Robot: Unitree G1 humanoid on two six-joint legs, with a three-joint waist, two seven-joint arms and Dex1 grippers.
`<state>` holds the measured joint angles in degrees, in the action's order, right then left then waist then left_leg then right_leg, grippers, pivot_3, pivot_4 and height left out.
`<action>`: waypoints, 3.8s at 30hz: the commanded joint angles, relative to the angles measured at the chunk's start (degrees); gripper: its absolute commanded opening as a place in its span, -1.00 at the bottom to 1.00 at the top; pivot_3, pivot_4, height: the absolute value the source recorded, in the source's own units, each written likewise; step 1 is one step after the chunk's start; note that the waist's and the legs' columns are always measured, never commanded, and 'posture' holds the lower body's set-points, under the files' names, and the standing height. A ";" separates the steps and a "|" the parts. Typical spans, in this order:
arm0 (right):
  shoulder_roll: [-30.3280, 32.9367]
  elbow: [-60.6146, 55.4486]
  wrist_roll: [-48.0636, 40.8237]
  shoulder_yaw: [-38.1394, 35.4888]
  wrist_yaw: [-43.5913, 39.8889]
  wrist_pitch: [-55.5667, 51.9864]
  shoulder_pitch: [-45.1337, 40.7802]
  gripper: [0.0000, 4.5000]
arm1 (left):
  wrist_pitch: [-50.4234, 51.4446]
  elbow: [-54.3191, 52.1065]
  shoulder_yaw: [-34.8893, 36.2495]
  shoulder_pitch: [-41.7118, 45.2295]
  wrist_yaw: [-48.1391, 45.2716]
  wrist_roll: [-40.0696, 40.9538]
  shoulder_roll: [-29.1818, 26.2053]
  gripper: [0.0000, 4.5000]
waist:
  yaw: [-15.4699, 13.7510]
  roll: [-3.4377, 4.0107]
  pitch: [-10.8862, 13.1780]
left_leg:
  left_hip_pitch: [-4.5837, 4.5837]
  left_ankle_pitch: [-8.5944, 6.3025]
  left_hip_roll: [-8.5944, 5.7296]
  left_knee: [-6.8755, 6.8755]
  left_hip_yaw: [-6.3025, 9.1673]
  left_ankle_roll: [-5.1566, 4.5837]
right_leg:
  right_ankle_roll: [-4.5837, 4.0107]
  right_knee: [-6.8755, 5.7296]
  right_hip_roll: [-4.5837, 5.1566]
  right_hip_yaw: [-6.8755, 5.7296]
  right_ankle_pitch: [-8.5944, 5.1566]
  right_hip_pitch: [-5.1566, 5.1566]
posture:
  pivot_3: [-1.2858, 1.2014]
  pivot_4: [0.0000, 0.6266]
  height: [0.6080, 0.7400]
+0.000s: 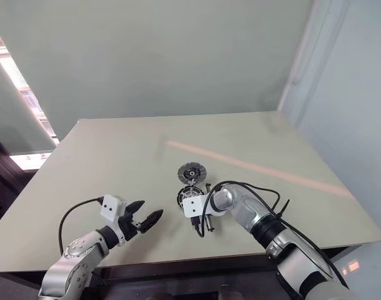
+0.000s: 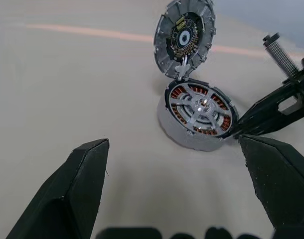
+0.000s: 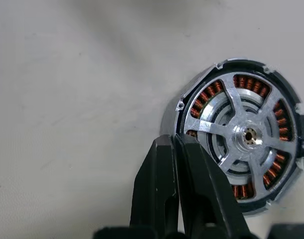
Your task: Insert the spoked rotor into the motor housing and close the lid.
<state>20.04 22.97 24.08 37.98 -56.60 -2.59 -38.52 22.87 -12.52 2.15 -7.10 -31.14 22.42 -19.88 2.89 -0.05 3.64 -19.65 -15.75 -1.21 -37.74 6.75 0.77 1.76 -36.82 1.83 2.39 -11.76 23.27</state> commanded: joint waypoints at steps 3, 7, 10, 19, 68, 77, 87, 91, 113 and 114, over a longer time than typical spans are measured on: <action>-0.56 -13.15 -3.38 -3.00 -5.71 -9.99 1.47 -0.99 | -0.69 -0.72 3.79 -2.14 -2.02 1.14 -2.77 1.00 | -0.04 0.01 0.01 | -0.06 -0.01 -0.01 0.08 0.01 0.00 | 0.00 0.02 0.01 -0.01 0.00 0.08 | 0.03 -1.00 1.00; -0.43 -21.02 -3.42 -2.06 -9.16 -18.12 3.54 -0.99 | 0.13 -0.69 5.20 -4.19 -3.52 1.52 -4.80 1.00 | -0.06 0.02 0.01 | -0.20 -0.01 -0.02 0.17 0.02 0.00 | 0.10 0.09 0.03 -0.01 0.05 0.23 | 0.03 -1.00 1.00; -1.10 -25.41 -3.21 -1.23 -10.03 -23.70 5.28 -0.99 | 0.74 -0.86 5.80 -5.13 -3.62 1.93 -5.35 1.00 | -0.05 0.03 0.02 | -0.22 -0.01 -0.03 0.15 0.04 0.01 | 0.08 0.09 0.06 -0.05 0.03 0.23 | 0.03 -1.00 1.00; -7.32 -28.21 -2.17 0.31 -3.23 -36.33 8.00 -0.99 | 2.27 -2.42 5.74 -6.70 -3.36 2.22 -5.08 1.00 | -0.02 0.02 0.02 | -0.18 -0.02 0.00 0.10 0.05 0.03 | 0.00 0.04 0.05 -0.08 -0.01 0.22 | 0.03 -1.00 1.00; -0.31 -29.59 -6.17 8.41 -1.27 -29.09 -1.14 0.98 | 3.96 -5.00 3.85 -7.60 -1.88 1.12 -5.16 1.00 | 0.00 0.03 0.02 | -0.17 -0.03 0.00 0.04 0.04 0.05 | 0.00 0.07 0.08 -0.13 -0.02 0.21 | 0.03 -1.00 1.00; 1.37 -23.39 -4.88 11.27 -6.75 -17.78 -3.25 0.98 | 4.29 -5.06 3.47 -7.26 -1.73 1.00 -5.11 1.00 | -0.02 0.01 0.02 | -0.16 -0.02 0.01 0.27 0.03 0.03 | 0.01 0.13 0.07 -0.11 -0.01 0.24 | 0.03 -1.00 1.00; -0.68 -17.62 -1.82 11.47 -5.40 -15.66 -1.67 0.98 | 4.35 -5.43 3.57 -7.72 -1.74 0.97 -5.24 1.00 | -0.04 0.02 0.02 | -0.12 -0.02 0.01 0.21 0.04 0.04 | 0.00 0.09 0.07 -0.12 -0.01 0.19 | 0.03 -1.00 1.00; -1.03 -15.52 -1.01 11.04 -4.88 -15.02 -1.45 0.98 | 4.32 -5.41 3.49 -7.68 -1.88 0.95 -5.32 1.00 | -0.03 0.02 0.02 | -0.12 -0.02 0.00 0.21 0.04 0.04 | 0.00 0.09 0.07 -0.11 -0.01 0.19 | 0.03 -1.00 1.00; -3.68 -11.89 0.24 9.14 -3.80 -14.88 -0.64 -0.97 | 3.81 -5.07 3.34 -7.53 -1.80 0.67 -5.12 1.00 | -0.04 0.03 -0.01 | -0.01 -0.02 0.01 0.25 0.03 0.04 | 0.00 0.08 0.07 -0.11 -0.02 0.12 | 0.03 -1.00 1.00; -3.81 -11.74 0.23 9.05 -3.72 -14.77 -0.71 -0.97 | 3.78 -4.98 3.34 -7.48 -1.79 0.66 -5.10 1.00 | -0.04 0.02 -0.01 | -0.01 -0.02 0.01 0.24 0.03 0.04 | 0.00 0.08 0.07 -0.10 -0.02 0.12 | 0.03 -1.00 1.00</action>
<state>16.45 10.80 23.73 48.25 -60.60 -17.61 -38.75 27.51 -15.43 5.17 -15.11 -32.91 23.13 -24.74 2.86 -0.03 3.63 -19.66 -15.77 -1.20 -37.50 6.77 0.81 1.76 -36.74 1.90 2.28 -11.78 23.39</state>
